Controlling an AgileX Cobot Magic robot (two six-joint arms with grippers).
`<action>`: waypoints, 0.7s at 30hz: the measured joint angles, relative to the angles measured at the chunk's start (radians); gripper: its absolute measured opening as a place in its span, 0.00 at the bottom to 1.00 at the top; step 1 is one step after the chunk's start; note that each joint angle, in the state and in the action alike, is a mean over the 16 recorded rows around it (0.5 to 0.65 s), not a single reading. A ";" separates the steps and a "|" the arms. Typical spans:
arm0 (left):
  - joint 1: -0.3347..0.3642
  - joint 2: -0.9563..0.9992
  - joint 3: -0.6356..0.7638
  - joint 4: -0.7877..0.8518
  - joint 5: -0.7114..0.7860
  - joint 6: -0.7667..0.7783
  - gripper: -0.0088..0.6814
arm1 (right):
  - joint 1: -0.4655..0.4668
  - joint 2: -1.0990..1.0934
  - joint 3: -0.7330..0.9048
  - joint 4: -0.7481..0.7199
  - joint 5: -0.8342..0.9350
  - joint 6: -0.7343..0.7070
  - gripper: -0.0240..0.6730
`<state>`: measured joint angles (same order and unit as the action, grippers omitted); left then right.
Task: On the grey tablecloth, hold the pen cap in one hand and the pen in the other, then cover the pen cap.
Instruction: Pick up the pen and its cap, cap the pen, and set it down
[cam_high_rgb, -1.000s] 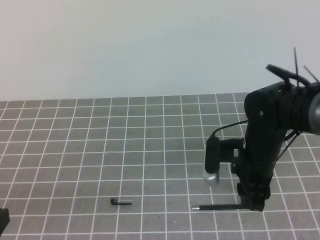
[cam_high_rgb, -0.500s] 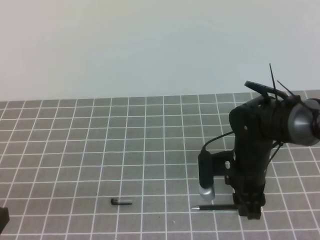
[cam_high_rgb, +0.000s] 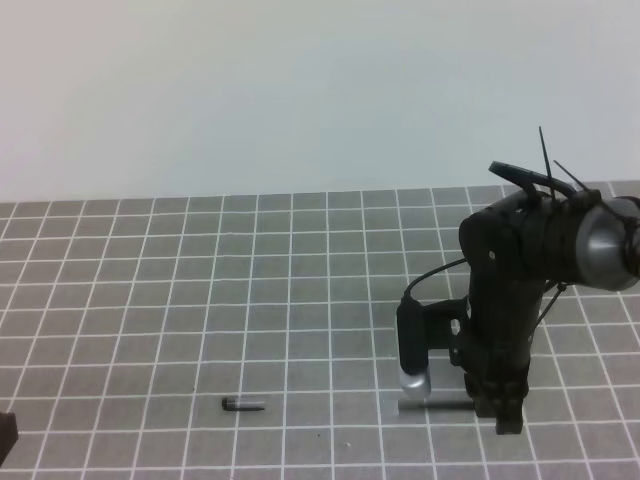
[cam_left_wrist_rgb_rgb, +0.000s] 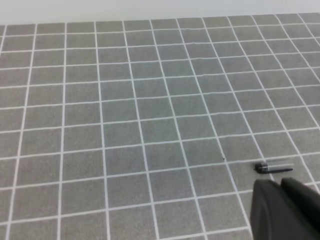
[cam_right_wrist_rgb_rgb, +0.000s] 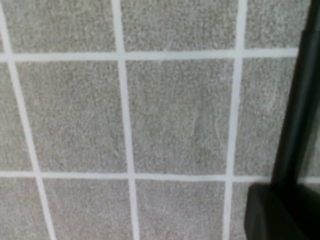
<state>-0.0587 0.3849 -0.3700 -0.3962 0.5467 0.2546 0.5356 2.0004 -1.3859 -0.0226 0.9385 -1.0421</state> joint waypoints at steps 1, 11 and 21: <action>0.000 0.000 0.000 0.000 -0.001 0.000 0.01 | 0.000 0.000 0.000 -0.001 0.000 -0.001 0.16; 0.000 0.001 -0.001 -0.008 -0.011 0.002 0.01 | 0.000 -0.011 -0.045 0.014 0.039 -0.010 0.03; 0.000 0.103 -0.108 -0.054 0.129 0.011 0.01 | 0.000 -0.022 -0.218 0.171 0.169 -0.005 0.03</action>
<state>-0.0587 0.4875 -0.4782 -0.4502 0.6758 0.2656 0.5356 1.9785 -1.6035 0.1480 1.1070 -1.0468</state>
